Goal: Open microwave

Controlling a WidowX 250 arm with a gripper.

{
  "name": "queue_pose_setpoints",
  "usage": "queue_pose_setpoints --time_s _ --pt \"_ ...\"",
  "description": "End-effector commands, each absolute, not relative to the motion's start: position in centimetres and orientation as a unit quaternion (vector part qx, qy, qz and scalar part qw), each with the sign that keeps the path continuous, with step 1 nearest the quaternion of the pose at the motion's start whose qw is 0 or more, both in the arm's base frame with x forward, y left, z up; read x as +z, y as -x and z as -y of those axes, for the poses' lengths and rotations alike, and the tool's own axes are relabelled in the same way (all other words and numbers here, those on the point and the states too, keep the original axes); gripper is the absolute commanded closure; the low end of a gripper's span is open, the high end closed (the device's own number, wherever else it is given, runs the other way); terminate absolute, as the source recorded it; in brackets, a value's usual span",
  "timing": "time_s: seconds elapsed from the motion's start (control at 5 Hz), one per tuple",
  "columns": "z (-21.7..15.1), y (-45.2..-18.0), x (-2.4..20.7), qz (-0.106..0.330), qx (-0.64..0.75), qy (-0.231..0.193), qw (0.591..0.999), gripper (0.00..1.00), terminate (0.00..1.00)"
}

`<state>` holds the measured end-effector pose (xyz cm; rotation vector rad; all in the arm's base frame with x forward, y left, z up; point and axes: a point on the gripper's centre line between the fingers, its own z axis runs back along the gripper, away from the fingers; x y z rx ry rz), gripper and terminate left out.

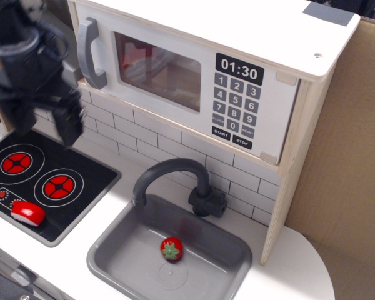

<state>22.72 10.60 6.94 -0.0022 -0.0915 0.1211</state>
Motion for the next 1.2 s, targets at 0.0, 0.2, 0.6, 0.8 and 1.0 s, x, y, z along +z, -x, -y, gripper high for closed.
queue_pose_setpoints --time_s 0.0,0.2,0.6,0.8,1.0 --pt "-11.2 -28.2 9.1 0.079 0.057 0.005 0.995 0.00 0.00" --pt "-11.5 -29.7 9.4 0.091 0.055 0.009 0.994 0.00 0.00" --pt "-11.4 -28.2 9.2 0.088 0.049 0.003 0.995 0.00 0.00" --pt "-12.9 -29.1 9.6 0.090 0.064 -0.001 0.994 0.00 0.00" --pt "-14.0 -30.1 9.9 0.103 0.070 -0.007 0.992 0.00 0.00"
